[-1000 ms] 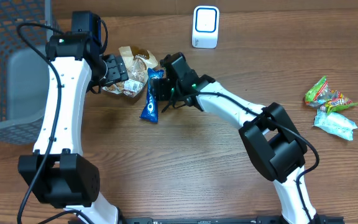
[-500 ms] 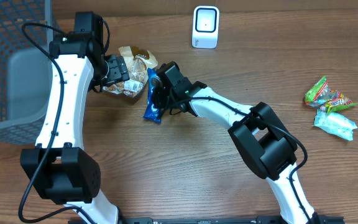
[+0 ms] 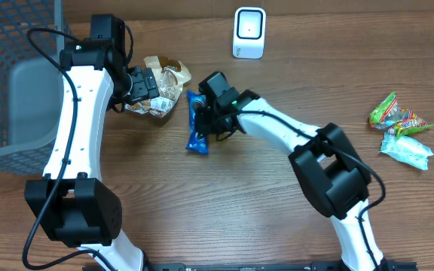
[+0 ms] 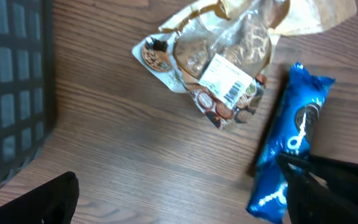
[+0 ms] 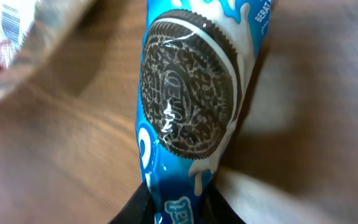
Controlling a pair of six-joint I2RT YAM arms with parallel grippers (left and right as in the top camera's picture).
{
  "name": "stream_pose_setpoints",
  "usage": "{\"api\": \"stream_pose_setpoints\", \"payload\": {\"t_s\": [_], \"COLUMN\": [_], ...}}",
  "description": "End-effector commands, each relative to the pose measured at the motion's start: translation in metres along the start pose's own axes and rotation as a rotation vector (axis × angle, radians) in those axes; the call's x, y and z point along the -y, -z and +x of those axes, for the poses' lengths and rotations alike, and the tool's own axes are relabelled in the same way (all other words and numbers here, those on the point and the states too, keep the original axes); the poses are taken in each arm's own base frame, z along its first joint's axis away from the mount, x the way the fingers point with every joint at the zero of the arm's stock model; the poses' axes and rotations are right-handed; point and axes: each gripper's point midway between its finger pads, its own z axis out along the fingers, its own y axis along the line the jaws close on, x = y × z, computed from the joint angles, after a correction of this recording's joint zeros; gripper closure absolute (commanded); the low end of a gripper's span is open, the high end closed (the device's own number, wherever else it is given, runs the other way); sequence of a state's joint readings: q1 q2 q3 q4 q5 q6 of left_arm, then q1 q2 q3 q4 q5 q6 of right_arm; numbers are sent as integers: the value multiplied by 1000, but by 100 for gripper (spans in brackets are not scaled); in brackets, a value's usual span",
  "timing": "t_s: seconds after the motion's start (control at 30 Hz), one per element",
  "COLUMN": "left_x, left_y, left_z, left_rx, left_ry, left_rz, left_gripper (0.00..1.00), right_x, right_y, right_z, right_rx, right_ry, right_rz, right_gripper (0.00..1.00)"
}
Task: Scan the item barcode
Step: 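Grasp the blue Oreo pack end with the right gripper and lift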
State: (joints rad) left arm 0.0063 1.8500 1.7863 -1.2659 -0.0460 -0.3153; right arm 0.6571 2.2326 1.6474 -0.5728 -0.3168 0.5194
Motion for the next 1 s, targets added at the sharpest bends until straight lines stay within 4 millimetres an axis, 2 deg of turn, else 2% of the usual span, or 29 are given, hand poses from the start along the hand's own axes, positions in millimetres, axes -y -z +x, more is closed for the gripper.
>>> {"api": "stream_pose_setpoints", "payload": {"t_s": [0.0, 0.17, 0.33, 0.5, 0.77, 0.8, 0.97], "left_x": [11, 11, 10, 10, 10, 10, 10], "left_y": [-4, -4, -3, -3, -3, -3, -3], "left_z": [7, 11, 14, 14, 15, 15, 15], "left_rx": [-37, -55, -67, -67, -69, -70, -72], "left_ry": [-11, -11, -12, -12, -12, -12, -12], "left_rz": [48, 53, 49, 49, 48, 48, 47], "left_gripper": [1, 0, 0, 0, 0, 0, 0], "right_x": [-15, 4, 14, 6, -1, -1, 5], "right_y": [45, 74, 107, 147, 196, 202, 205], "right_z": [-7, 5, 7, 0, -13, -15, -17], "right_rx": [-36, -193, -262, -262, -214, -213, -214], "right_ry": [-7, -72, -101, -88, -68, -75, -112], "right_rz": [-149, -320, -500, -756, -1043, -1073, -1068], "right_gripper": [85, 88, 91, 96, 96, 96, 96]}}
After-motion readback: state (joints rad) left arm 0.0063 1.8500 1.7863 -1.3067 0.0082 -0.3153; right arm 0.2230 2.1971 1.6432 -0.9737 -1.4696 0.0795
